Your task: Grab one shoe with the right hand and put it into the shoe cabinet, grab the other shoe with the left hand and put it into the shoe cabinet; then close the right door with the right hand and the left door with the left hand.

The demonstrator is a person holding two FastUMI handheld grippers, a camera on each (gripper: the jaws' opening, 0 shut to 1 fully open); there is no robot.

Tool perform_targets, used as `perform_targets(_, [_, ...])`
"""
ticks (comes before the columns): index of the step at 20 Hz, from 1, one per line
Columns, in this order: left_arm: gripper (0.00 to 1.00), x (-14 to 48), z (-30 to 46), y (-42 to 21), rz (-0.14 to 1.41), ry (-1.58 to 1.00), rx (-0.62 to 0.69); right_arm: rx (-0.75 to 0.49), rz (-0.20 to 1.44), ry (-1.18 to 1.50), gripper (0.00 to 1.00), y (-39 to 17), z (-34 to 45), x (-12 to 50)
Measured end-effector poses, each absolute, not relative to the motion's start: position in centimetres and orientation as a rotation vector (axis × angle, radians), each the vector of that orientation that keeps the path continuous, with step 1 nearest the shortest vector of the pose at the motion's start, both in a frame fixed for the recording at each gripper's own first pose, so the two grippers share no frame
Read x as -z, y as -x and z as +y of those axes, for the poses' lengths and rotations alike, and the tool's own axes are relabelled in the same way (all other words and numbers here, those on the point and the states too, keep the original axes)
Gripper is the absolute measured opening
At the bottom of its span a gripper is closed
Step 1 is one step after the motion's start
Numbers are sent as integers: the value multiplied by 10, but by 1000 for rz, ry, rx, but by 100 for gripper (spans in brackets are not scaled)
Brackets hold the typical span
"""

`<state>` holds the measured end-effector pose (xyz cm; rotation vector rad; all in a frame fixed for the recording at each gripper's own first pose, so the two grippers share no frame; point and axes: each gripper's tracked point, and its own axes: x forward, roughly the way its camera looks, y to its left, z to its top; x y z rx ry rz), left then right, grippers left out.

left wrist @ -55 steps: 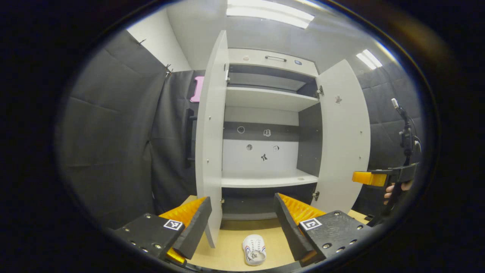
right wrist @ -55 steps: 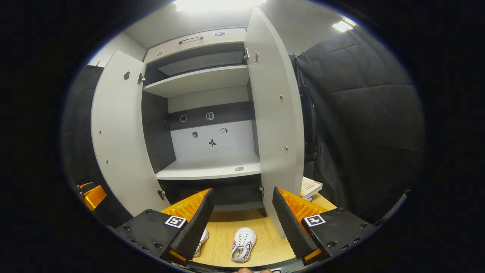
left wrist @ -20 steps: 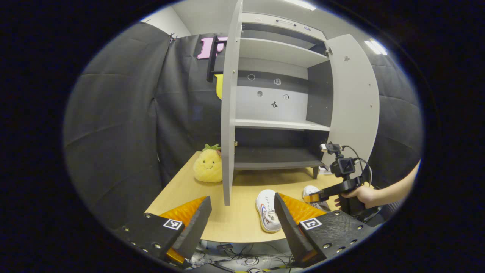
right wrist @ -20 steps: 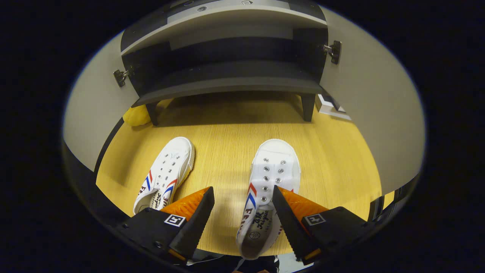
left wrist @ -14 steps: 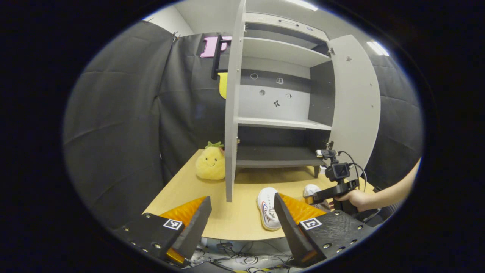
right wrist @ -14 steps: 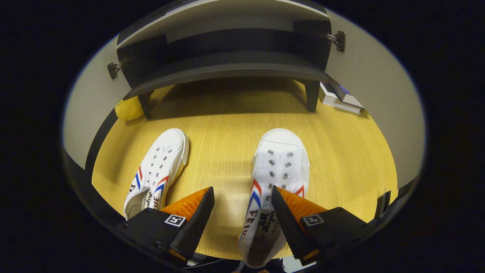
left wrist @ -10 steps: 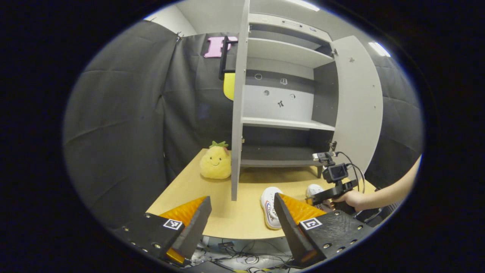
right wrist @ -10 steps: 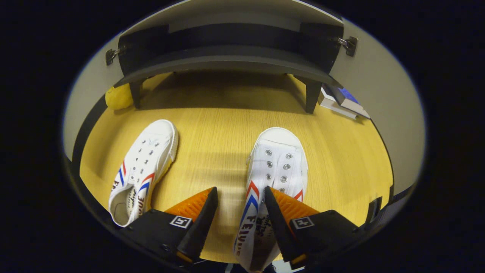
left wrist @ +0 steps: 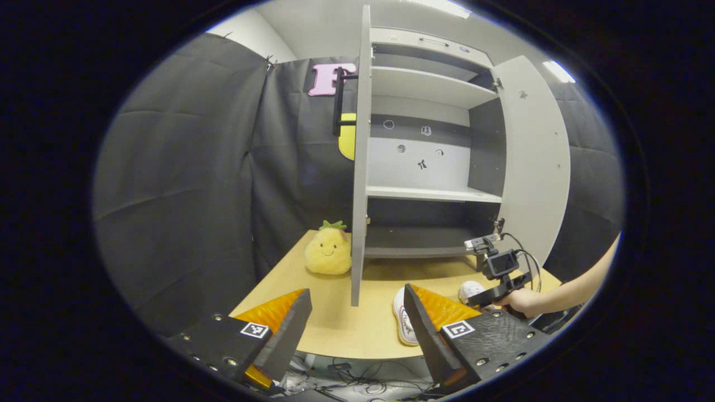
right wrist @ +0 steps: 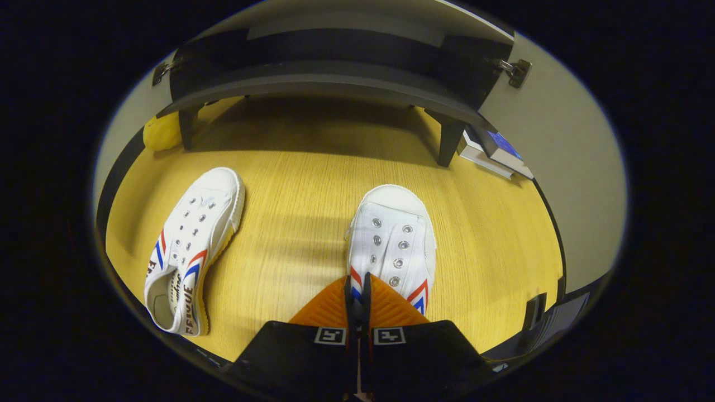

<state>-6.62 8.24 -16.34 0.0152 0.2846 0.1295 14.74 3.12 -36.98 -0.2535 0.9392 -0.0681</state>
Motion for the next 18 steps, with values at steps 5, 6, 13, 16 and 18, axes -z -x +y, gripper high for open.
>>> perform_targets(5, [96,142,77,64,238,-24,-122,60,943,213,2,-145,30,362])
perform_targets(6, [94,135,75,64,223,-42,-117,43,927,210,2,-144,28,357])
perform_targets(13, [96,105,42,51,136,-113,-34,-12,801,160,2,-126,14,287])
perform_targets(16, [96,102,11,43,114,-143,57,-68,705,169,2,-117,26,237])
perform_targets(18, [95,105,-3,37,112,-158,93,-113,647,164,2,-109,40,206])
